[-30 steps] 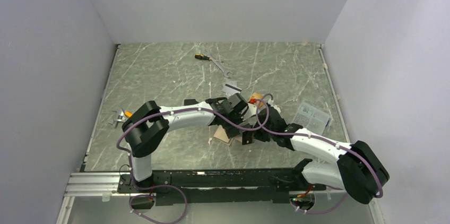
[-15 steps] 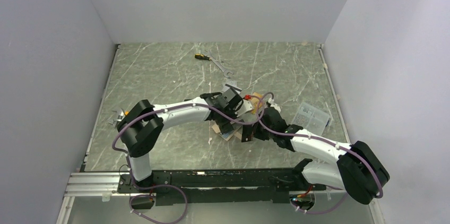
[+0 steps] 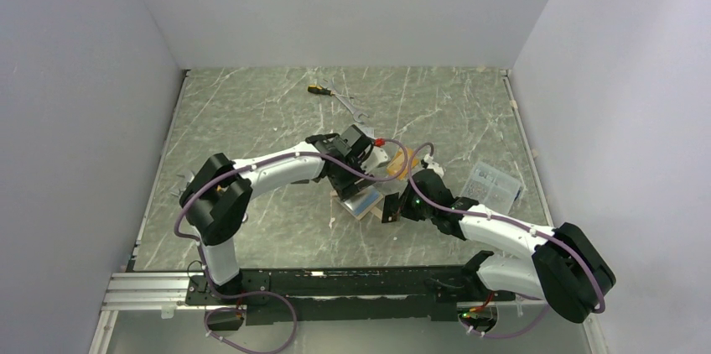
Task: Put the credit cards into the card holder
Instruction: Open the card holder at the center of the board.
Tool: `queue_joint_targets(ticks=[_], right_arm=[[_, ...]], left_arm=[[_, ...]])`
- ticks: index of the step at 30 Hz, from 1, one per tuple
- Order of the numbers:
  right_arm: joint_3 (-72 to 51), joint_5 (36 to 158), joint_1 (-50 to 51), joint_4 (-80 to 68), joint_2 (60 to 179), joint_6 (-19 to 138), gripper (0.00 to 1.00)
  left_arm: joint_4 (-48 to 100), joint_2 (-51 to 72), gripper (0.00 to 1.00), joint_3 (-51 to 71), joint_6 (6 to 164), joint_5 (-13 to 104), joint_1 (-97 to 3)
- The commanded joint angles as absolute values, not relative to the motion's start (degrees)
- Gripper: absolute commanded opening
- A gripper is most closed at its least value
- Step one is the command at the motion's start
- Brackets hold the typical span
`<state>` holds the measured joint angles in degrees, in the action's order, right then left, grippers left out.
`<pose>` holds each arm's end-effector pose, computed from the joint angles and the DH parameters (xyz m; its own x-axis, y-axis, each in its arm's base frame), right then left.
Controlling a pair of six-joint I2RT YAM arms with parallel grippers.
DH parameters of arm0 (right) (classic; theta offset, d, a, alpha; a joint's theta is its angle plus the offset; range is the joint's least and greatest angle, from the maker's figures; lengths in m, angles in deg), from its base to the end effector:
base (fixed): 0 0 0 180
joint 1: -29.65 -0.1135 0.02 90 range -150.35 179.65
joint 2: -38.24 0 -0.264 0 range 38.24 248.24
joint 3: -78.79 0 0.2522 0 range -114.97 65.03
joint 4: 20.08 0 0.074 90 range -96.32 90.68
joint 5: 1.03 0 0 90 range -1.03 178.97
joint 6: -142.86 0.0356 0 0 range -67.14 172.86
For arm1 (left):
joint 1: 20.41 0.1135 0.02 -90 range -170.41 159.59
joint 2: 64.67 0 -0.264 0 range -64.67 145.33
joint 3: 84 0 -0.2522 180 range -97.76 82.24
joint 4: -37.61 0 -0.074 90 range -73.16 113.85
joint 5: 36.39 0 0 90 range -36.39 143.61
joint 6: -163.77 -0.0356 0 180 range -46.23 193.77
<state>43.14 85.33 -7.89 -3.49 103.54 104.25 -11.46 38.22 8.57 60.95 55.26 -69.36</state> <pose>0.1636 0.1229 0.1495 -0.8053 0.3646 -0.4674 0.0898 0.8544 0.5118 0.2432 -0.2777 0.2047 -0.4127 0.8116 -0.4136 0.8587 0.4981 0.1208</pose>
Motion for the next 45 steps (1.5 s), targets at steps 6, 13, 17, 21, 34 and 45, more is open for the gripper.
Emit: queue_joint_targets(ticks=[6,13,17,21,34,45], right_arm=[[45.38,80.23,-7.6,0.85,104.6,100.92,0.0],[45.98,80.25,-7.64,0.59,103.71,100.85,0.0],[46.04,80.43,-7.61,0.2,103.72,100.72,0.0],[46.42,80.81,-7.61,-0.33,103.23,100.48,0.0],[49.8,88.51,-7.59,-9.93,94.22,93.21,0.0],[47.75,104.25,-7.5,-17.62,95.73,86.01,0.0]], left_arm=[[-14.2,37.33,0.62,6.8,60.95,51.85,-67.72],[-14.23,36.9,0.48,6.17,61.6,49.65,-65.14],[-14.73,37.85,0.45,5.13,61.91,48.11,-63.96],[-15.02,39.07,0.45,4.42,62.37,45.9,-63.88],[-17.35,43.55,0.07,4.31,63.97,31.43,-60.25],[-17.81,43.52,0.0,5.03,63.94,25.19,-59.13]])
